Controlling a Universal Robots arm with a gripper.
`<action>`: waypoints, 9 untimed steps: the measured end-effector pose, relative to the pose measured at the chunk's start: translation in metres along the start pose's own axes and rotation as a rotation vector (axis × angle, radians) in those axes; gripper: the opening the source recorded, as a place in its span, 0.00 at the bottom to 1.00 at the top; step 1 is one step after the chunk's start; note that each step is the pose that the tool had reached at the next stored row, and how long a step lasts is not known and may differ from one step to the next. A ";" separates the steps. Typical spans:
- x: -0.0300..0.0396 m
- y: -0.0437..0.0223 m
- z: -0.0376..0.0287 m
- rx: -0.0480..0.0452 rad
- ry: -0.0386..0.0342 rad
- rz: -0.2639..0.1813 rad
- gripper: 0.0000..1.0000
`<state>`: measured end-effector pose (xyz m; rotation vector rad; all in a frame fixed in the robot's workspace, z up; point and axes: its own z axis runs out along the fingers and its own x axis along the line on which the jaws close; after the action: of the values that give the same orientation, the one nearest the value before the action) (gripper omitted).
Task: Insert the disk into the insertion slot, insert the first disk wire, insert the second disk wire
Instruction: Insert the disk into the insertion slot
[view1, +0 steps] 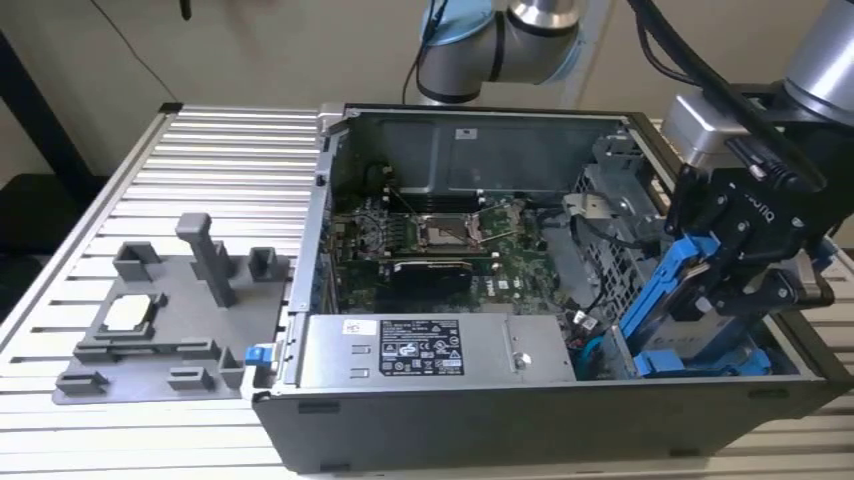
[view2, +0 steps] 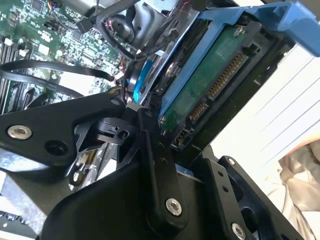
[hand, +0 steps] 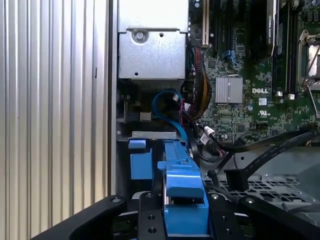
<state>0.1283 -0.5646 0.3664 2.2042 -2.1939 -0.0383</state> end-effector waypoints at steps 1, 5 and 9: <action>0.0000 -0.0001 0.0018 0.0000 -0.0001 0.000 0.33; -0.0001 -0.0005 0.0036 -0.0148 0.0011 0.000 0.33; 0.0002 -0.0003 0.0037 -0.0178 0.0008 -0.001 0.33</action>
<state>0.1285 -0.5648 0.3627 2.1955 -2.1836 -0.0567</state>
